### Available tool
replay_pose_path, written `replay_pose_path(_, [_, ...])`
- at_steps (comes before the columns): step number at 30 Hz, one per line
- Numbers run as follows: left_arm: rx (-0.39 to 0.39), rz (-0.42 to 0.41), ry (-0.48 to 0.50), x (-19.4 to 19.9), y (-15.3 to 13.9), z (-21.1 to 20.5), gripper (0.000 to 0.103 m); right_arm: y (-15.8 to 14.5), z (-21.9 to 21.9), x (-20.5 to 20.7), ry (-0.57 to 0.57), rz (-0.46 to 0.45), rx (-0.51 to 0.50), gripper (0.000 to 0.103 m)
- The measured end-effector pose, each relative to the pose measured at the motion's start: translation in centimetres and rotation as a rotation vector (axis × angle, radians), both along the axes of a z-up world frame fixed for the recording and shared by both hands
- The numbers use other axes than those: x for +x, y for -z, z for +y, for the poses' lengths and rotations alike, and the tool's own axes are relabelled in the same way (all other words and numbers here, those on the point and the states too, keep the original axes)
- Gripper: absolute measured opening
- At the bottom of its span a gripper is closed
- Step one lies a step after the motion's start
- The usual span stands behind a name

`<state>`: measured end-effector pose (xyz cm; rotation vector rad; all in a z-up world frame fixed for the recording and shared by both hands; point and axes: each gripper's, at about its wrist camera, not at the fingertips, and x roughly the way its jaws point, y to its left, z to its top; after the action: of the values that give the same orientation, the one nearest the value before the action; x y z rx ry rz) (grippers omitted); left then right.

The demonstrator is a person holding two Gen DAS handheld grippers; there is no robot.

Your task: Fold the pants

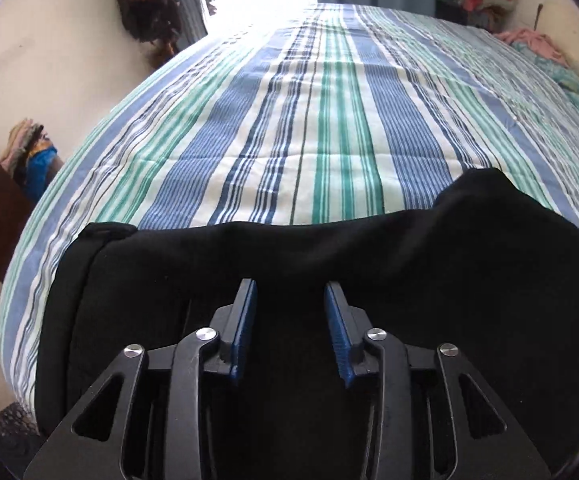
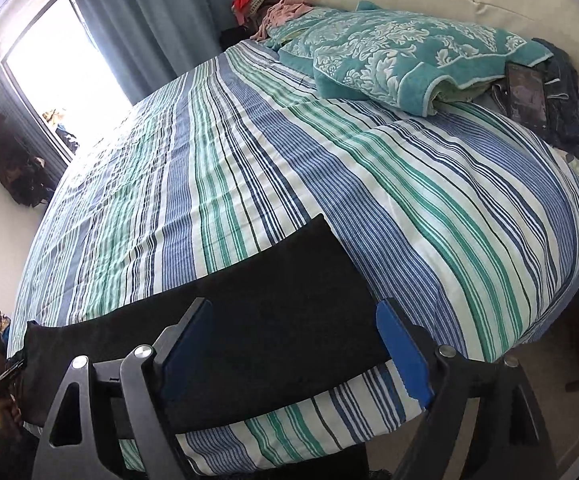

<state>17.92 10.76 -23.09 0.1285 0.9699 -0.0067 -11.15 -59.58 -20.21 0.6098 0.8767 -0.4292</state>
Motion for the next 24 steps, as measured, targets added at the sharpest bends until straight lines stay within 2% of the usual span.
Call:
replay_pose_path(4, [0.038, -0.004, 0.006, -0.6, -0.1, -0.7, 0.029, 2.1, -2.5, 1.1, -0.096, 0.035, 0.093, 0.083])
replay_pose_path(7, [0.051, 0.014, 0.02, -1.2, -0.4, -1.1, 0.032, 4.5, -4.4, 2.1, -0.099, 0.088, 0.14, 0.083])
replay_pose_path(8, [0.041, 0.021, 0.017, -1.2, -0.6, -1.2, 0.038, 5.2, -4.9, 2.3, -0.099, 0.098, 0.153, 0.083])
replay_pose_path(9, [0.032, 0.021, 0.013, -1.6, -0.9, -1.1, 0.051, 5.9, -5.3, 2.6, -0.105, 0.107, 0.171, 0.083])
replay_pose_path(11, [0.032, 0.0, -0.001, -2.7, -1.9, -0.8, 0.068, 7.6, -5.9, 2.8, -0.121, 0.121, 0.235, 0.084])
replay_pose_path(13, [0.016, -0.026, -0.009, -3.8, -2.8, -0.2, 0.071, 8.0, -5.9, 2.8, -0.156, 0.076, 0.29, 0.081])
replay_pose_path(14, [0.0, -0.029, -0.015, -4.2, -3.1, 0.0, 0.071, 8.3, -5.8, 2.8, -0.183, 0.039, 0.365, 0.071])
replay_pose_path(15, [-0.015, -0.031, -0.022, -4.4, -3.4, 0.3, 0.072, 8.7, -5.6, 2.9, -0.198, 0.04, 0.407, 0.068])
replay_pose_path(17, [-0.046, -0.037, -0.045, -4.7, -3.9, 0.6, 0.071, 8.9, -5.3, 3.0, -0.187, 0.1, 0.354, 0.04])
replay_pose_path(18, [-0.068, -0.04, -0.058, -4.7, -4.2, 0.7, 0.071, 9.0, -5.7, 2.7, -0.152, 0.107, 0.365, 0.034])
replay_pose_path(19, [-0.094, -0.042, -0.068, -4.7, -4.4, 0.8, 0.071, 9.1, -6.1, 2.4, -0.116, 0.086, 0.407, 0.021])
replay_pose_path(20, [-0.123, -0.046, -0.078, -4.7, -4.8, 0.9, 0.071, 9.0, -6.2, 2.1, -0.099, 0.056, 0.442, 0.015])
replay_pose_path(22, [-0.19, -0.054, -0.088, -4.9, -5.5, 0.9, 0.072, 8.0, -5.4, 1.9, -0.091, 0.023, 0.437, 0.013])
replay_pose_path(24, [-0.245, -0.06, -0.082, -5.0, -5.8, 0.5, 0.077, 6.7, -4.7, 1.5, -0.068, -0.055, 0.476, 0.013])
